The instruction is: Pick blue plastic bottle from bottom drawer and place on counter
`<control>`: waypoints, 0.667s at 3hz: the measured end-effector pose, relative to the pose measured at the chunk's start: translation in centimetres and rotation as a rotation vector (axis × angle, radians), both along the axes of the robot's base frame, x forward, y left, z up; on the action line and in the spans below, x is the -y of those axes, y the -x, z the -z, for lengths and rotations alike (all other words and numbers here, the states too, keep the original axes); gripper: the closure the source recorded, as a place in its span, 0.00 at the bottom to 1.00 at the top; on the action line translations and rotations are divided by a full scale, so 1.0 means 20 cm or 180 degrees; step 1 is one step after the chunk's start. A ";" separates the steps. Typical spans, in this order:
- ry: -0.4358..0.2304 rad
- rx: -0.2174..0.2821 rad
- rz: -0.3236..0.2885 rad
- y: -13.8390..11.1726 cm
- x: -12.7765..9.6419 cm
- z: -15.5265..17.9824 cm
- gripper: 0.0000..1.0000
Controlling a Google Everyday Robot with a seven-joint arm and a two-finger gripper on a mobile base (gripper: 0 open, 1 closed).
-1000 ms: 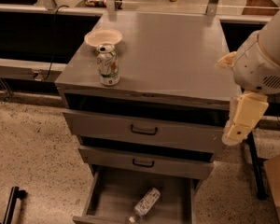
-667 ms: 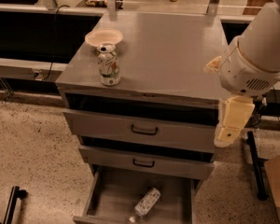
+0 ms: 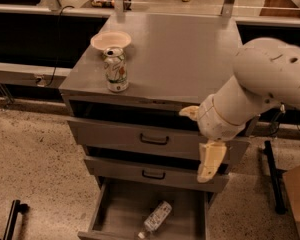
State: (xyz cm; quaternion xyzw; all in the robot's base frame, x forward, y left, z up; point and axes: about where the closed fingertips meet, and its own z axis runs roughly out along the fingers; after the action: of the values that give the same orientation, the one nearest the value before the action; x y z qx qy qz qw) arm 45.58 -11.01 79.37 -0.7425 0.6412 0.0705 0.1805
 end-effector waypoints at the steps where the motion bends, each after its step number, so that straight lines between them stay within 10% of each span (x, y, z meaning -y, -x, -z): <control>1: -0.0250 -0.0017 -0.0192 0.00 -0.07 0.04 0.00; 2: 0.0034 -0.0014 -0.0298 0.01 -0.09 0.16 0.00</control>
Offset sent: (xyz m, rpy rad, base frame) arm -0.0045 0.0089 -0.0751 -0.1838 0.0016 0.1424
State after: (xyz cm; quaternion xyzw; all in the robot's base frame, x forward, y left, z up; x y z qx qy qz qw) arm 45.28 -9.22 76.27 -0.7725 0.6065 0.0771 0.1716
